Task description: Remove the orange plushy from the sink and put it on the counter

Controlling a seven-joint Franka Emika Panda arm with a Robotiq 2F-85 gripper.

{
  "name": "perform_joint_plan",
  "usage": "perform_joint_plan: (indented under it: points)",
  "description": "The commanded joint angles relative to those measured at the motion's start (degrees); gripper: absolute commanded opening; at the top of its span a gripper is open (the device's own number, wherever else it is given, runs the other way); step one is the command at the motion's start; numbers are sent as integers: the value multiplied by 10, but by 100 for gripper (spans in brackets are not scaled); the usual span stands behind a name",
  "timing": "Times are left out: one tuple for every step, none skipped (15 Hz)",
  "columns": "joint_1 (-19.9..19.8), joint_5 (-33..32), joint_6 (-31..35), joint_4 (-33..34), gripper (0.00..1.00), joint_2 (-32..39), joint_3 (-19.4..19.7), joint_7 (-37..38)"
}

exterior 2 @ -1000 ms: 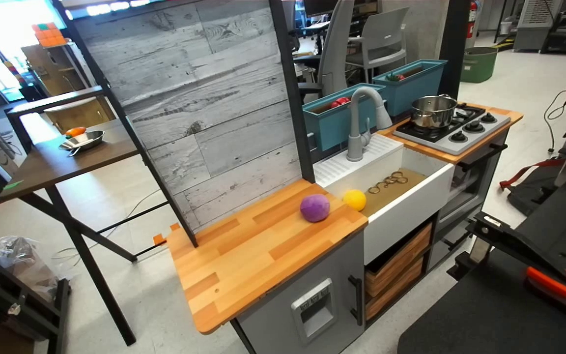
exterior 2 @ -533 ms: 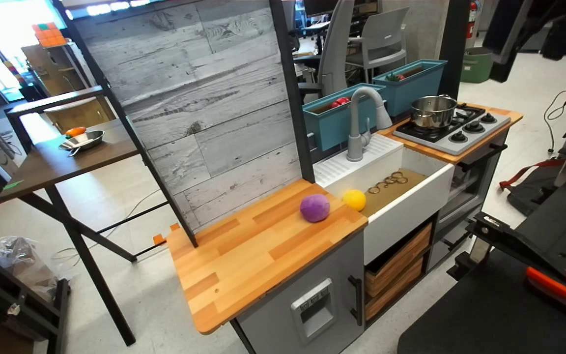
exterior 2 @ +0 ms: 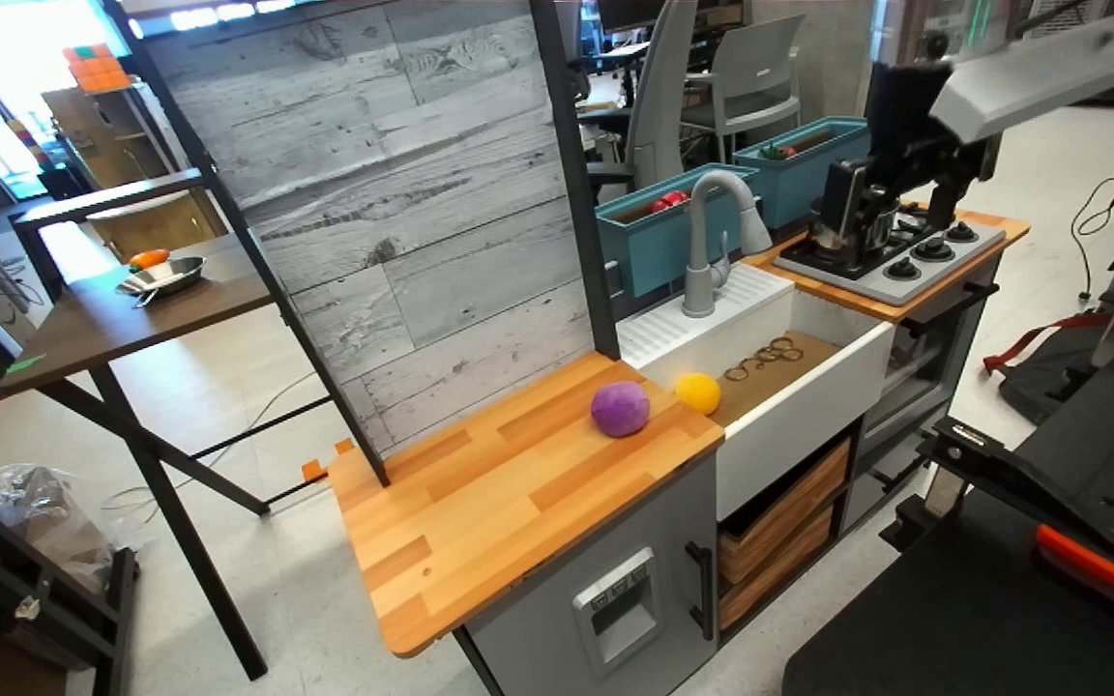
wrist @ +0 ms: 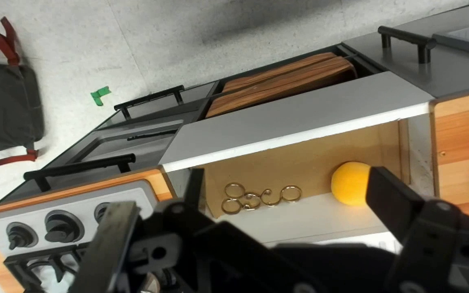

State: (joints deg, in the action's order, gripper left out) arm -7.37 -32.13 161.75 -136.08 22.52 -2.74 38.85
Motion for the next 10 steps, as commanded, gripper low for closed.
perform_joint_plan:
  points:
    - [80,90,22,123,100,147,67,-9]
    - [103,117,25,154,100,184,86,-3]
    - [123,145,32,187,100,221,99,-2]
    - [139,175,41,219,100,259,107,-2]
    - [156,202,54,254,100,297,117,3]
    - [154,241,74,288,100,334,107,1]
    - [157,272,82,325,100,369,103,-4]
    - [164,298,93,359,100,401,104,-6]
    - [174,318,98,393,100,433,109,-6]
    - [181,336,100,427,100,463,113,-6]
